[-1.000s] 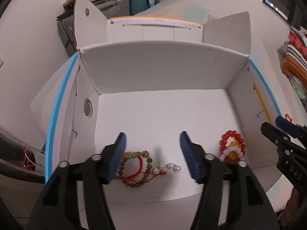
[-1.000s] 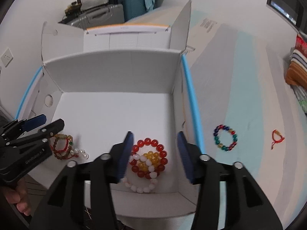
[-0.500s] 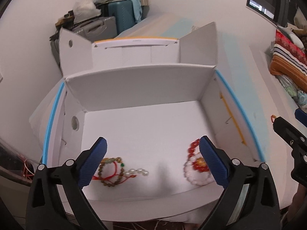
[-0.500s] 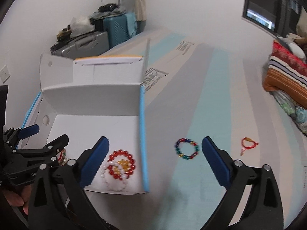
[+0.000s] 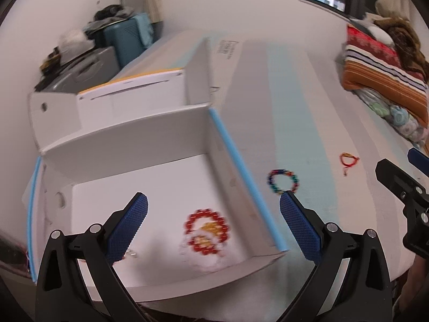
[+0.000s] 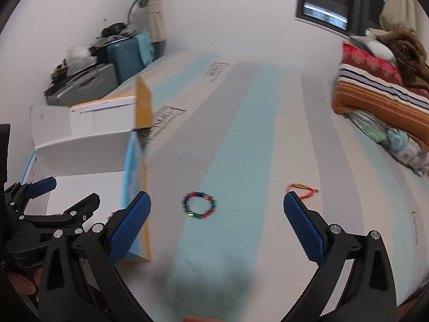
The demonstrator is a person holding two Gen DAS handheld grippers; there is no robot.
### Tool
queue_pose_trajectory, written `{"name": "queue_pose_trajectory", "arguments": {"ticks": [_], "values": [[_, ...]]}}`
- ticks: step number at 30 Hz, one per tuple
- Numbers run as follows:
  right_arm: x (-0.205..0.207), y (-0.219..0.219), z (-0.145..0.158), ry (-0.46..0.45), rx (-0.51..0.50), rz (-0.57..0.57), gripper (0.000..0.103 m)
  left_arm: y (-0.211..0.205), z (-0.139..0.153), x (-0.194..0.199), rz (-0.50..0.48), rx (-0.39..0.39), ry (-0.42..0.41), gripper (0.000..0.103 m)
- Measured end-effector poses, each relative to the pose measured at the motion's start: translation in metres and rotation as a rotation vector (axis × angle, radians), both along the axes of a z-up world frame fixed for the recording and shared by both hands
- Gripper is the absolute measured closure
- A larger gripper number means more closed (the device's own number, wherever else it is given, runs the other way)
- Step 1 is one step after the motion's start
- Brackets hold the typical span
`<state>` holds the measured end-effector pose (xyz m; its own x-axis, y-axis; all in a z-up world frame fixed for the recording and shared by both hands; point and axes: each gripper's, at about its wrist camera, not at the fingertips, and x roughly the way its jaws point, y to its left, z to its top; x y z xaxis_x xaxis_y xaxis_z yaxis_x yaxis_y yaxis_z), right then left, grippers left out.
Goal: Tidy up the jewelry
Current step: 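Move both tools back over the last two bracelets on the bed, then grasp the multicolour glass bracelet with left tool while right tool grasps red cord bracelet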
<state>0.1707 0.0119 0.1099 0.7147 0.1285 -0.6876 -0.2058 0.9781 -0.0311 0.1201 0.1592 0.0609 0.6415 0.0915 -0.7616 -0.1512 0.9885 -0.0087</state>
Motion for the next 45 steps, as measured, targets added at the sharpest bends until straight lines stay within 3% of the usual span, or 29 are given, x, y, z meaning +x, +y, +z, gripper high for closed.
{"name": "queue_pose_trajectory", "arguments": {"ticks": [10,20,32,45], "values": [[0.015,-0.088,-0.005,0.013,0.019,-0.126,0.008,-0.072,-0.001,0.031,-0.110,-0.010,0.000,0.006],[0.036,-0.144,-0.030,0.049,0.017,-0.200,0.008,-0.125,-0.022,0.068,-0.185,-0.011,0.025,0.006],[0.088,-0.173,-0.082,0.147,0.045,-0.221,0.008,-0.134,-0.078,0.111,-0.152,-0.013,0.092,0.006],[0.178,-0.171,-0.155,0.334,0.033,-0.180,0.008,-0.120,-0.139,0.149,-0.105,-0.026,0.178,0.006]]}}
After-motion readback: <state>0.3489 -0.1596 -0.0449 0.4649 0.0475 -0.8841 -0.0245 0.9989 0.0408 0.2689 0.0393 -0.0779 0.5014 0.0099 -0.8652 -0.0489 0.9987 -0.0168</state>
